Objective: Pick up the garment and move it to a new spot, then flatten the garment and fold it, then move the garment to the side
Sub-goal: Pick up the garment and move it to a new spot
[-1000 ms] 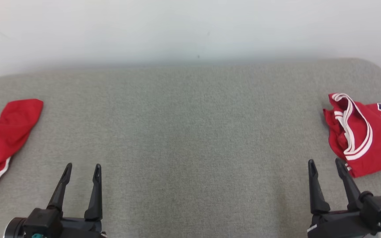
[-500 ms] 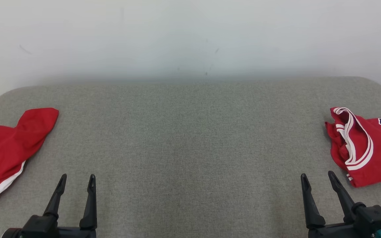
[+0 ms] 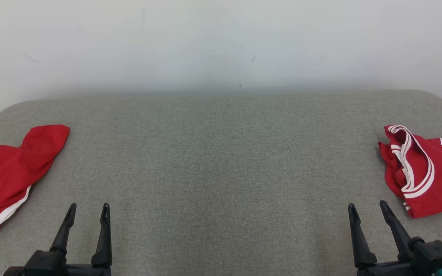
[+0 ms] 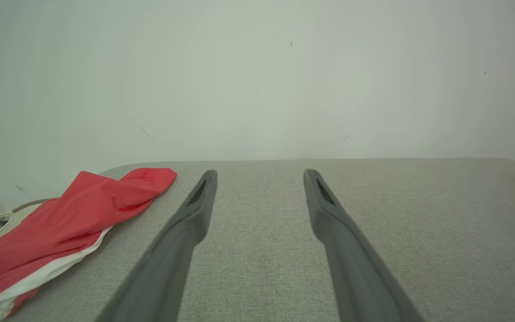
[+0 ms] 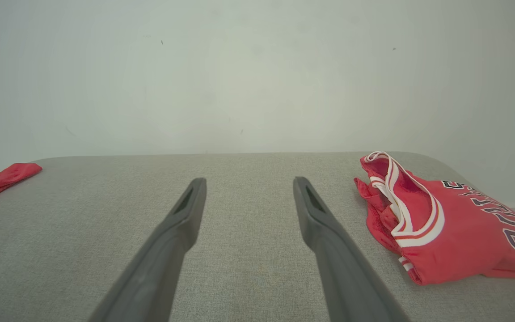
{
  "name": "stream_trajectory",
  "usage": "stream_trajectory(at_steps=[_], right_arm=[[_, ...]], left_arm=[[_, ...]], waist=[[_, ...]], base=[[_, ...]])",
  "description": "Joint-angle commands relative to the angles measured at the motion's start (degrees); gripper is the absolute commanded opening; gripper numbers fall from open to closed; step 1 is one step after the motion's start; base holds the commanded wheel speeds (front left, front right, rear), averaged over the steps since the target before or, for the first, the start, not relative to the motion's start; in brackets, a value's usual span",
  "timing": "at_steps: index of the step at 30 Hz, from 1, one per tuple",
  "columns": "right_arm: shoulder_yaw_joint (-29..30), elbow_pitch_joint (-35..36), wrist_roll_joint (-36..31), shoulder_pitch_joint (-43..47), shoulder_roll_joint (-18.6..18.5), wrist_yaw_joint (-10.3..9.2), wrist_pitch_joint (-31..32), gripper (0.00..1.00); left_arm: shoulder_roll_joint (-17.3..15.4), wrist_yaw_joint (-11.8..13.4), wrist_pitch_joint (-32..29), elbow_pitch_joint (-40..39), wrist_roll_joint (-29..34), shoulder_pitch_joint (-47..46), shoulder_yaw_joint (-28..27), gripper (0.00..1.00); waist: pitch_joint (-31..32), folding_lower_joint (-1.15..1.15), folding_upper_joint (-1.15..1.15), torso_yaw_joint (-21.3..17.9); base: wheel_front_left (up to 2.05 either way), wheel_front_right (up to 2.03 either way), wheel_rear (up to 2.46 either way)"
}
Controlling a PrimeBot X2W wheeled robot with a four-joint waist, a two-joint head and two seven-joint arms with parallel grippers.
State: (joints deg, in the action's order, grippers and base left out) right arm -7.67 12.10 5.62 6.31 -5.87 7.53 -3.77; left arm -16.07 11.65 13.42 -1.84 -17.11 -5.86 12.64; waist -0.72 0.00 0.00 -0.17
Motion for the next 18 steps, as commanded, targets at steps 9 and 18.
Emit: stream_trajectory(at_steps=[9, 18], right_arm=[[-0.22, 0.10, 0.77, 0.14, -0.35, -0.09, -0.69, 1.00], [-0.26, 0.97, 1.19, 0.79, -1.08, -0.09, -0.07, 1.00]], left_arm=[[-0.47, 0.28, 0.11, -0.14, 0.00, 0.04, 0.32, 1.00], [1.14, 0.32, 0.67, 0.39, -0.92, -1.88, 0.62, 1.00]], waist=[[-0.20, 0.00, 0.00, 0.88], [-0.39, 0.00, 0.00, 11.02]], base=[[0.00, 0.00, 0.00], [0.00, 0.00, 0.00]])
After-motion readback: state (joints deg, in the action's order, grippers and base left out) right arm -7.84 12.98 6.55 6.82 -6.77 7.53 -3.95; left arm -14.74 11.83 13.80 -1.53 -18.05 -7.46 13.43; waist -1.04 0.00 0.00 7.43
